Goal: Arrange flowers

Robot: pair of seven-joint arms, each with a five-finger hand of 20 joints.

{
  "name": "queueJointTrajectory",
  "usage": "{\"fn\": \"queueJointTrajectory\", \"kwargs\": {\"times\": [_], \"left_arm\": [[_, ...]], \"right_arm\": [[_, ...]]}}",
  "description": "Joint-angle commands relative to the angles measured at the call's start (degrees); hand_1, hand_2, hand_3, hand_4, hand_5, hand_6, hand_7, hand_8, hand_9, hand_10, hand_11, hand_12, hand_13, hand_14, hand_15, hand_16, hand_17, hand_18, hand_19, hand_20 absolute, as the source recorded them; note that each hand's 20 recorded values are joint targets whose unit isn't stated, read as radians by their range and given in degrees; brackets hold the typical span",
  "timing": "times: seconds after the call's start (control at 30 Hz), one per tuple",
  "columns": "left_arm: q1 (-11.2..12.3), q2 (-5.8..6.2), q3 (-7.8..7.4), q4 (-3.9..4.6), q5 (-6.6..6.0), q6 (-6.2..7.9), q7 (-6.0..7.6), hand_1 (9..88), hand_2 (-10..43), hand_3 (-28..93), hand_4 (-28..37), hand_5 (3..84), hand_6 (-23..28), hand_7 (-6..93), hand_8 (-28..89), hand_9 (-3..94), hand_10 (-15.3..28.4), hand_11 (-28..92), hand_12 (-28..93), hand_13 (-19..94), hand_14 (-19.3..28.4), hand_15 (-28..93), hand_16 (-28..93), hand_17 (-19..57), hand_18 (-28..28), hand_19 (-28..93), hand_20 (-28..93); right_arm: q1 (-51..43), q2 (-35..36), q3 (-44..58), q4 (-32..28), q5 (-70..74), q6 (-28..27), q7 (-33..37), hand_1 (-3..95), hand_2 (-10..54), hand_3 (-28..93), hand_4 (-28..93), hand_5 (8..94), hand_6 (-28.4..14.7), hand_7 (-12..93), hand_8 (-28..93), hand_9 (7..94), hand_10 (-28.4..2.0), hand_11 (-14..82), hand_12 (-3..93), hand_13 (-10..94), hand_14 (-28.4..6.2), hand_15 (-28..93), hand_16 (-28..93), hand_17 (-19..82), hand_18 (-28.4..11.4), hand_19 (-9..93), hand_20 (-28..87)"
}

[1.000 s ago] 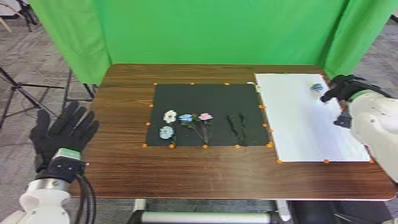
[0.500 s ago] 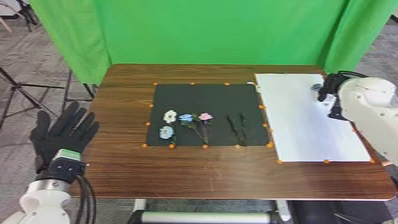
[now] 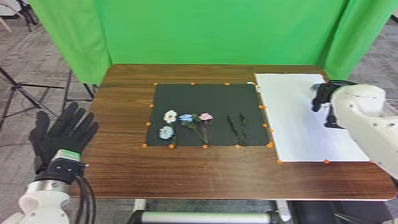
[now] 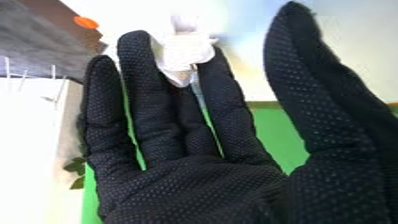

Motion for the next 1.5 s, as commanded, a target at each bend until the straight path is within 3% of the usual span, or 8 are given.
{"fn": "queueJointTrajectory", "kwargs": {"times": [0.03,0.13,0.43,0.57,0.73,1.0,1.23,1.5], "left_arm": [[1.3,-0.75,-0.8,-0.45,-0.25,-0.1,-1.06,25.3,12.2,68,-28.3,34.6,6.3,17.0,-11,26.8,13.2,21,8,16,13.3,31,-9,-3.5,11.5,25,8],[1.5,-0.83,-0.81,-0.38,-0.12,-0.4,-1.17,25.4,12.2,68,-28.3,34.6,6.3,17.0,-11,26.9,13.2,21,8,16,13.4,31,-9,-3.4,11.5,25,8],[1.0,-0.97,-1.07,-0.2,0.17,-0.53,-2.18,25.2,12.4,68,-28.3,34.8,6.8,16.5,-11,27.0,13.5,21,8,16,13.5,31,-9,-3.4,11.5,25,8],[1.4,-0.93,-1.17,-0.4,0.05,-0.19,-1.94,25.3,12.4,68,-28.3,34.8,6.7,16.6,-11,27.0,13.5,22,8,16,13.4,31,-9,-3.4,11.5,25,8],[1.5,-0.88,-1.21,-0.34,-0.07,-0.25,-1.55,25.3,12.4,68,-28.3,34.8,6.7,16.6,-11,26.9,13.3,21,8,16,13.4,31,-9,-3.5,11.5,25,8],[1.6,-0.77,-0.95,-0.44,-0.54,-0.16,-0.67,25.2,12.4,68,-28.3,34.7,6.7,16.6,-11,26.8,13.3,21,8,16,13.4,31,-9,-3.5,11.6,26,8],[1.4,-0.98,-0.97,-0.3,-0.02,-0.38,-1.31,25.3,12.4,68,-28.3,34.7,6.7,16.5,-11,26.7,13.4,22,8,16,13.4,31,-9,-3.4,11.5,25,8],[1.6,-0.87,-1.33,-0.44,0.09,-0.36,-1.57,25.4,12.3,68,-28.3,34.7,6.7,16.4,-11,26.7,13.4,21,8,16,13.4,31,-9,-3.4,11.5,25,8]], "right_arm": [[-5.0,1.7,1.0,-3.4,-2.0,14.7,3.0,39.0,-9.5,79,-28,49.7,-4.1,26,-16,48.3,-16.0,19.7,15.9,44,-13.7,48,11,29,-21.1,76,29],[-5.1,2.0,1.6,-4.6,-1.0,11.1,4.6,45.1,-9.5,81,-28,54.2,-3.4,28,-16,56.1,-14.7,25.8,18.1,51,-11.9,50,12,31,-19.9,77,28],[-8.3,2.9,3.0,-7.4,-4.0,16.9,6.3,48.5,-9.5,80,-28,60.2,-3.0,27,-15,62.3,-14.4,26.1,18.8,57,-10.9,47,14,38,-16.8,77,26],[-10.2,3.6,3.9,-9.8,-5.6,22.4,7.6,39.7,-9.5,80,-28,55.6,-4.0,25,-15,56.4,-16.4,20.4,17.6,48,-14.1,44,13,33,-20.9,78,25],[-7.2,3.1,4.1,-9.3,-1.6,11.1,10.8,33.3,-9.5,79,-28,49.2,-5.9,21,-14,47.3,-19.4,16.4,16.5,39,-17.5,42,10,29,-22.9,74,23],[-0.7,0.9,-0.6,-2.3,2.1,5.1,10.5,28.5,-9.5,75,-28,41.8,-8.4,16,-11,37.5,-22.7,10.6,14.7,31,-18.5,34,6,27,-24.2,68,19],[-2.0,0.7,-0.1,-0.1,2.2,4.8,6.2,34.1,-9.5,77,-28,44.2,-6.9,19,-12,42.7,-19.4,13.7,14.4,37,-16.4,36,7,28,-22.4,71,19],[-4.6,0.7,0.5,-0.4,0.1,5.5,4.1,46.7,-9.5,80,-28,58.9,-2.4,27,-16,63.3,-14.4,23.8,16.9,57,-12.1,44,11,35,-19.8,78,21]]}}
